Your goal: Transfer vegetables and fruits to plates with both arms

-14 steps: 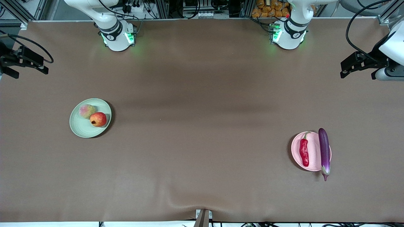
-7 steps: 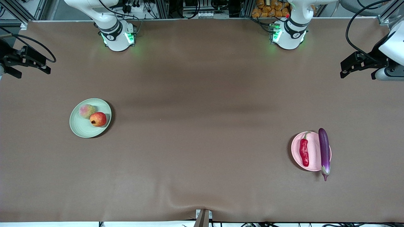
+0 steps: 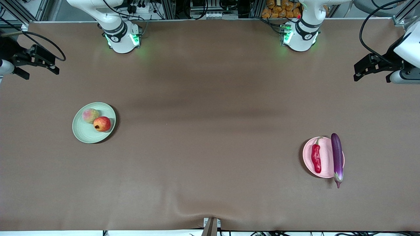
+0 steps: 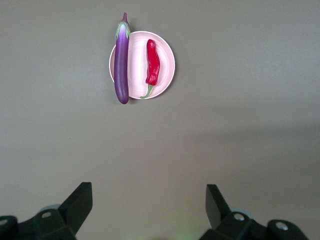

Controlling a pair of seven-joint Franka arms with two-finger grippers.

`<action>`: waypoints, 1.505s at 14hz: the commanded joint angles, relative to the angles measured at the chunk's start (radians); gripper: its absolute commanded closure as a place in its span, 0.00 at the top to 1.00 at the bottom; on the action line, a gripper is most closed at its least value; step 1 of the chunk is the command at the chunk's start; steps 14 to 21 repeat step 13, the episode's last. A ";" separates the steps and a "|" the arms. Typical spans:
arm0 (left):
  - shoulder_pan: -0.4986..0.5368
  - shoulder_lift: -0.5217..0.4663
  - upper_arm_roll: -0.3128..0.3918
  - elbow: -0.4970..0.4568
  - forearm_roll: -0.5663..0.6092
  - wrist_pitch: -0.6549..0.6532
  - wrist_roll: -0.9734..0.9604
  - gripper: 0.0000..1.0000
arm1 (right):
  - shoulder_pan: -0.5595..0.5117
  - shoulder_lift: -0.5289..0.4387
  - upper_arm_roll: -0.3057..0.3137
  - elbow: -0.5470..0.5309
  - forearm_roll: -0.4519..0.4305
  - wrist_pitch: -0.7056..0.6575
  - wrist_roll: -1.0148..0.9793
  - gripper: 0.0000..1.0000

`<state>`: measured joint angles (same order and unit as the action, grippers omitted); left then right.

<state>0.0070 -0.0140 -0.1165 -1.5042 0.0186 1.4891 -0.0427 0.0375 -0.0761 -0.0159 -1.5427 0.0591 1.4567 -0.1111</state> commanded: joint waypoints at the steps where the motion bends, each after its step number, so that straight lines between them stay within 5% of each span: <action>1: 0.008 -0.012 -0.009 0.007 0.003 -0.018 0.006 1.00 | -0.016 -0.025 0.014 -0.010 -0.041 -0.028 -0.019 1.00; 21: 0.010 -0.014 -0.006 0.007 0.003 -0.018 0.015 1.00 | -0.022 -0.027 0.008 -0.013 -0.061 -0.033 -0.078 1.00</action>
